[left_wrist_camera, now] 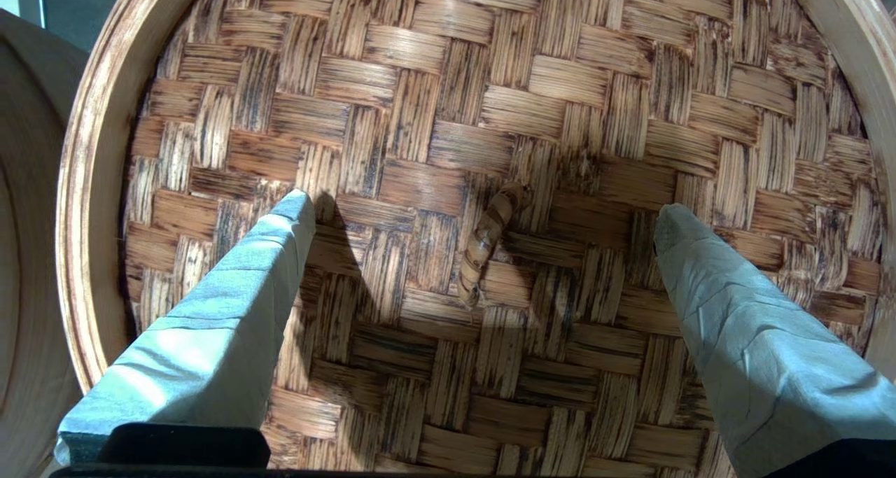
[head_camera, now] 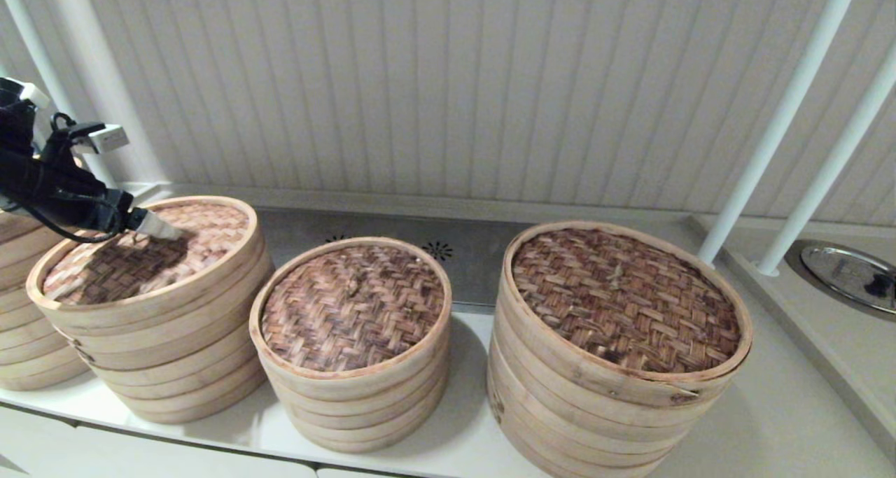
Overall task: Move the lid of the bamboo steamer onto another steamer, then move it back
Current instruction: Pick up the steamer
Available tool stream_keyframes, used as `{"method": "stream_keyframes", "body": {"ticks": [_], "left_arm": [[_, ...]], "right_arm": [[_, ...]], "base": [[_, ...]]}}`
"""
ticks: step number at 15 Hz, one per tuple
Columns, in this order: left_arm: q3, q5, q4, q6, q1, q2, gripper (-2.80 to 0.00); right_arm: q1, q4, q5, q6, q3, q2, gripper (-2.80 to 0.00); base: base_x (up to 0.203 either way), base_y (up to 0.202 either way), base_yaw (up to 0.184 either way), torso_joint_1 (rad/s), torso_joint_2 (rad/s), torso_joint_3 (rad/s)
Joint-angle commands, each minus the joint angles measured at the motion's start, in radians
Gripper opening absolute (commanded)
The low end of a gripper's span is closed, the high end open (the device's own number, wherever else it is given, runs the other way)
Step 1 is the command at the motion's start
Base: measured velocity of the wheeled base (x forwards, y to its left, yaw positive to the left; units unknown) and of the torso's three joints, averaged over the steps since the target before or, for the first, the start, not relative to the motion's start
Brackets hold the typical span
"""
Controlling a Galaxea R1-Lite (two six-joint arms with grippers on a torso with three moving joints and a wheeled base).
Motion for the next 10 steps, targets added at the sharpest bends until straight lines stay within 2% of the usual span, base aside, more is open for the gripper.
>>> {"method": "stream_keyframes", "body": {"ticks": [1, 2, 10], "left_arm": [[0.002, -0.002, 0.004, 0.004, 0.000, -0.002, 0.00], [0.004, -0.002, 0.004, 0.004, 0.000, 0.000, -2.80], [0.016, -0.003, -0.002, 0.004, 0.000, 0.003, -2.80]], "right_arm": [[0.000, 0.000, 0.000, 0.000, 0.003, 0.001, -2.80], [0.000, 0.000, 0.000, 0.000, 0.003, 0.001, -2.80], [0.000, 0.000, 0.000, 0.000, 0.003, 0.001, -2.80]], "base": [[0.000, 0.000, 0.000, 0.000, 0.00, 0.000], [0.000, 0.000, 0.000, 0.000, 0.00, 0.000], [0.000, 0.000, 0.000, 0.000, 0.00, 0.000]]}}
